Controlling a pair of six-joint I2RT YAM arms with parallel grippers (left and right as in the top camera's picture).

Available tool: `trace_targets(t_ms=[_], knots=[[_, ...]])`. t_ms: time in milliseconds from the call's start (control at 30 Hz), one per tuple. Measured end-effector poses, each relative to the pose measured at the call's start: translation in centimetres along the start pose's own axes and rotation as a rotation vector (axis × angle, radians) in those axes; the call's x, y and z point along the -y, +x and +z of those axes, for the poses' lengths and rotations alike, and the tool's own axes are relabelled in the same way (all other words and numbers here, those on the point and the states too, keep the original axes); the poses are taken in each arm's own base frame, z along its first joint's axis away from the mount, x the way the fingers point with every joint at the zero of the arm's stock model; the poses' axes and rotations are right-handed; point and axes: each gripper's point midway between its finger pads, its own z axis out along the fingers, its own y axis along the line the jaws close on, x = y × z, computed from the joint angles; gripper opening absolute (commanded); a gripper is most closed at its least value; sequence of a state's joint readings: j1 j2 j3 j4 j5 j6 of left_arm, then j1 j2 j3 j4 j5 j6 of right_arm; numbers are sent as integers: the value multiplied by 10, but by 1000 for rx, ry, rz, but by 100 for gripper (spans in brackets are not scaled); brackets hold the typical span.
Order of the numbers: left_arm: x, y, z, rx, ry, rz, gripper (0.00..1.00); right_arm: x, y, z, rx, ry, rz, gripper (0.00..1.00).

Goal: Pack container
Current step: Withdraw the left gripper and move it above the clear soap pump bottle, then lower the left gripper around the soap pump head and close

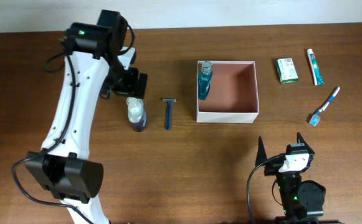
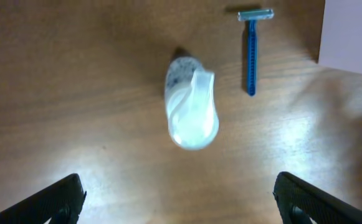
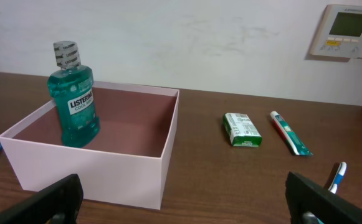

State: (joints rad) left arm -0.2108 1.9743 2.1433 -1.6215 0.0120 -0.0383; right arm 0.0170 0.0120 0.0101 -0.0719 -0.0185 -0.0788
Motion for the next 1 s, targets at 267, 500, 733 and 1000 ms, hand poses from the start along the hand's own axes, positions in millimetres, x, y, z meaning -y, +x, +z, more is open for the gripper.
trace_targets(t_ms=[267, 500, 733, 1000], knots=[[0, -6, 34, -6, 0, 54, 99, 0, 0, 0, 0, 0, -1, 99], [-1, 3, 61, -53, 1, 116, 99, 0, 0, 0, 0, 0, 0, 99], [-1, 1, 65, -46, 1, 146, 94, 0, 0, 0, 0, 0, -1, 99], [0, 0, 65, -43, 2, 152, 92, 0, 0, 0, 0, 0, 0, 99]])
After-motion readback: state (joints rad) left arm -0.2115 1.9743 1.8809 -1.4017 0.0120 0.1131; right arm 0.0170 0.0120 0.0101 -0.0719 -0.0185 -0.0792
